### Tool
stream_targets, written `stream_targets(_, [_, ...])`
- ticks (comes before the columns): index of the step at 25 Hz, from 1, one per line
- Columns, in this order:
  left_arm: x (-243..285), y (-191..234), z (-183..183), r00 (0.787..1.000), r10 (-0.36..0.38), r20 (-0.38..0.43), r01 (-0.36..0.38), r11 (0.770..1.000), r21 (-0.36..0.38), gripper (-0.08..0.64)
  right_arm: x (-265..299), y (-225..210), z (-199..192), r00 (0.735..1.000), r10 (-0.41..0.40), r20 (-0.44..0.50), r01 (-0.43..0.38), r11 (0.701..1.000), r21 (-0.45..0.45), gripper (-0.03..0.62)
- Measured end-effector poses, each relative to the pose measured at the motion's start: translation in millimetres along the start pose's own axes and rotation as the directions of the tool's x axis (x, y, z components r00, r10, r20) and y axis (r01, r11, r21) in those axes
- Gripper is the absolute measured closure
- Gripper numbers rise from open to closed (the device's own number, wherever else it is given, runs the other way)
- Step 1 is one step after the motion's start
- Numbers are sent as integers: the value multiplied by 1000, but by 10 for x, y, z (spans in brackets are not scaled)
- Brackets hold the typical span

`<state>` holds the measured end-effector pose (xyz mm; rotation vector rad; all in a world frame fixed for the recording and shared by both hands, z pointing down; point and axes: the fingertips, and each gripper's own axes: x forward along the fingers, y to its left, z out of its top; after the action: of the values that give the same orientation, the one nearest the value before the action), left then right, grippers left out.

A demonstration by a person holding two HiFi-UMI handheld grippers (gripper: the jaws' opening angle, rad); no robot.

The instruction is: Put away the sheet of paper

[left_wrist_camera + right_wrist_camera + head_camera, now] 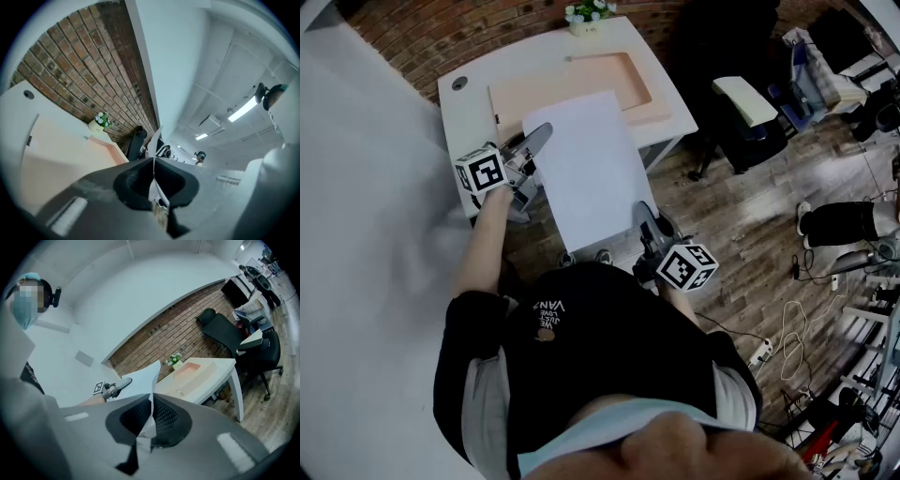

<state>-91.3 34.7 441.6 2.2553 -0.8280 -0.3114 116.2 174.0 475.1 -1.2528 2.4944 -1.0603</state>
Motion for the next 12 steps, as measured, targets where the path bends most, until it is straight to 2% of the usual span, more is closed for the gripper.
stream_targets(12, [46,97,-15,1000,17,22,-16,1000,-15,560,66,-78,12,1000,15,-21,-15,1000,6,601])
